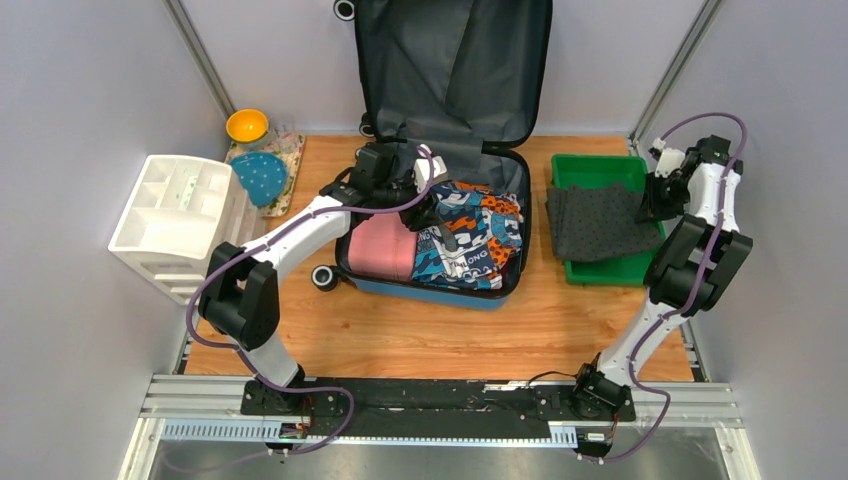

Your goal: Open, take out, and arrange the luggage

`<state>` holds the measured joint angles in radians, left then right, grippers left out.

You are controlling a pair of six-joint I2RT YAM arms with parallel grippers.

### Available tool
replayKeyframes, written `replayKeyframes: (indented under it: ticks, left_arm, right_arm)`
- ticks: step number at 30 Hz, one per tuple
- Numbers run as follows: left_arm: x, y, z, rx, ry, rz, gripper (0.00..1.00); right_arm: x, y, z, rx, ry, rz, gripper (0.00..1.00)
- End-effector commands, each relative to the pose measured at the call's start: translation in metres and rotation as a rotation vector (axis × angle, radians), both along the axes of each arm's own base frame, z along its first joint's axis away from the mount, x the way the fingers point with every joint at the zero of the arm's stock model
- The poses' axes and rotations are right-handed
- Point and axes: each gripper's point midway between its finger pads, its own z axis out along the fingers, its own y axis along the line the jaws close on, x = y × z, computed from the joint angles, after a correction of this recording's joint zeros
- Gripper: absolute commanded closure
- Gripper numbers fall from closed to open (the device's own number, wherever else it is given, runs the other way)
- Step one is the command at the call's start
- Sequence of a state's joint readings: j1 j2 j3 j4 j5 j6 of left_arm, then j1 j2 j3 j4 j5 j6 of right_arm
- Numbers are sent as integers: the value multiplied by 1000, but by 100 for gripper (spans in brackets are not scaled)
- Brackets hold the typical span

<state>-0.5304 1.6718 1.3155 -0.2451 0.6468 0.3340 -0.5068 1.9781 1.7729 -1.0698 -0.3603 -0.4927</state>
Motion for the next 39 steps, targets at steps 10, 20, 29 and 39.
replayKeyframes:
  ticks: [10, 20, 29, 39]
  left_arm:
    - [0, 6, -9, 45, 17, 29, 41]
    - [0, 11, -15, 67, 25, 47, 41]
    - [0, 16, -10, 72, 35, 70, 41]
    - [-5, 27, -7, 69, 28, 88, 41]
  right_arm:
    - [13, -100, 11, -545, -162, -311, 100]
    - [14, -85, 29, -573, -237, -270, 96]
    - [12, -46, 14, -327, -126, -175, 9]
    - [2, -16, -3, -251, -81, -63, 40]
